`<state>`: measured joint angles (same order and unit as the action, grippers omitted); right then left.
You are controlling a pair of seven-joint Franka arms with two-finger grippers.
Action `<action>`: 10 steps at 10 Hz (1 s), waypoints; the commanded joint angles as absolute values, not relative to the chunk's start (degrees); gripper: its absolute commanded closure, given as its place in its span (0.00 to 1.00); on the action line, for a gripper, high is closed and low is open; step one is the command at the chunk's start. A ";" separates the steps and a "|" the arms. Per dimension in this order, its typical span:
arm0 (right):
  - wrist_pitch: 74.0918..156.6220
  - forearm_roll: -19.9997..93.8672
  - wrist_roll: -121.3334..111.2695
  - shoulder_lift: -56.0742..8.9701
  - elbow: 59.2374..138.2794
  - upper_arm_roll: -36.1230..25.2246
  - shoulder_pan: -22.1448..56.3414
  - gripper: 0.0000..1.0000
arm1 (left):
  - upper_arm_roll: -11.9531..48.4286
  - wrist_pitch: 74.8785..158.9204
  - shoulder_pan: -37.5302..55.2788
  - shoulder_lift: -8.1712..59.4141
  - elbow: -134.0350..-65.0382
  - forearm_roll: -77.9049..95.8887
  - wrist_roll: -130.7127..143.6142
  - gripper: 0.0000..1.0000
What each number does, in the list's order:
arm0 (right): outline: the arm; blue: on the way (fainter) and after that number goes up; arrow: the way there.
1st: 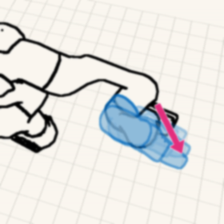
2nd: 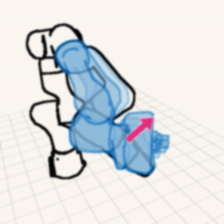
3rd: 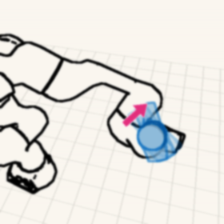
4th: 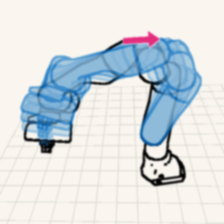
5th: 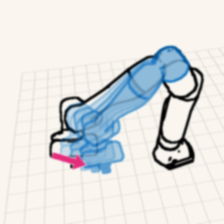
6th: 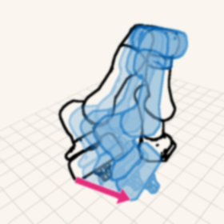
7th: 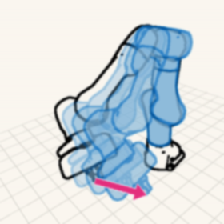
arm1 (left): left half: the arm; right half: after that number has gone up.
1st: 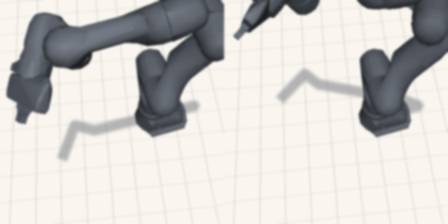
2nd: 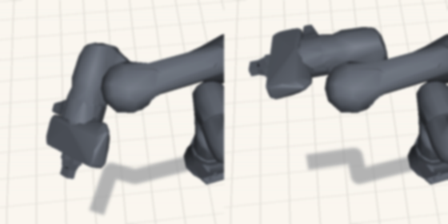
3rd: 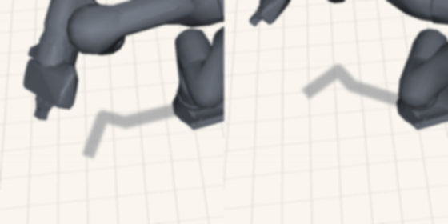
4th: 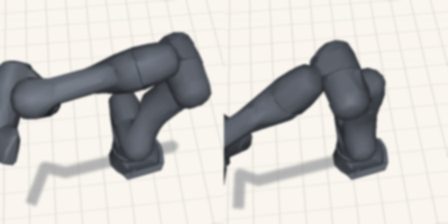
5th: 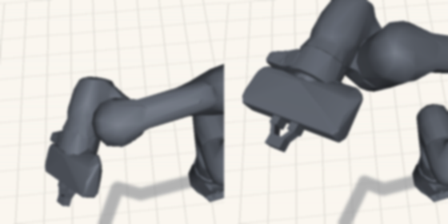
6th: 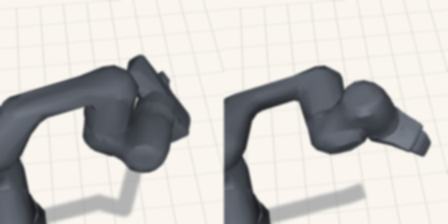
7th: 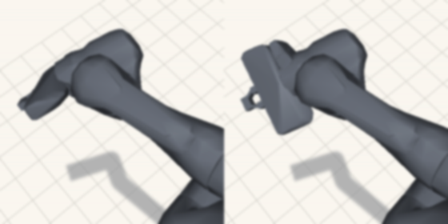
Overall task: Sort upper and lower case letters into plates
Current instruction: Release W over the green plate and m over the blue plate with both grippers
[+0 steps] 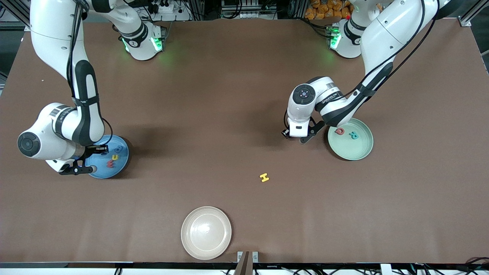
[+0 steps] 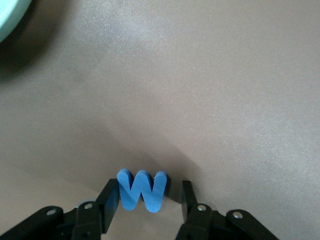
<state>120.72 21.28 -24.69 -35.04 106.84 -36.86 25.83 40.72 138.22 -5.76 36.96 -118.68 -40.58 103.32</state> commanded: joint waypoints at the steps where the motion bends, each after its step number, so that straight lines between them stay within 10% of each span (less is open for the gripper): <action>1: 120.58 21.18 -24.87 -34.19 107.14 -36.83 24.96 0.73 | 40.43 138.52 -5.89 37.18 -118.83 -42.89 103.27 0.59; 2: 120.67 21.18 -24.87 -34.19 106.79 -36.83 24.53 0.16 | 40.43 138.52 -5.80 37.18 -118.83 -42.89 103.36 0.71; 3: 120.41 21.09 -24.87 -34.02 106.44 -36.91 23.83 0.00 | 40.43 138.52 -5.89 37.09 -118.74 -42.89 103.27 0.73; 10: 115.84 20.57 -25.14 -30.24 98.70 -37.88 23.47 0.00 | 50.76 129.93 -22.79 34.01 -118.74 -41.40 85.48 0.80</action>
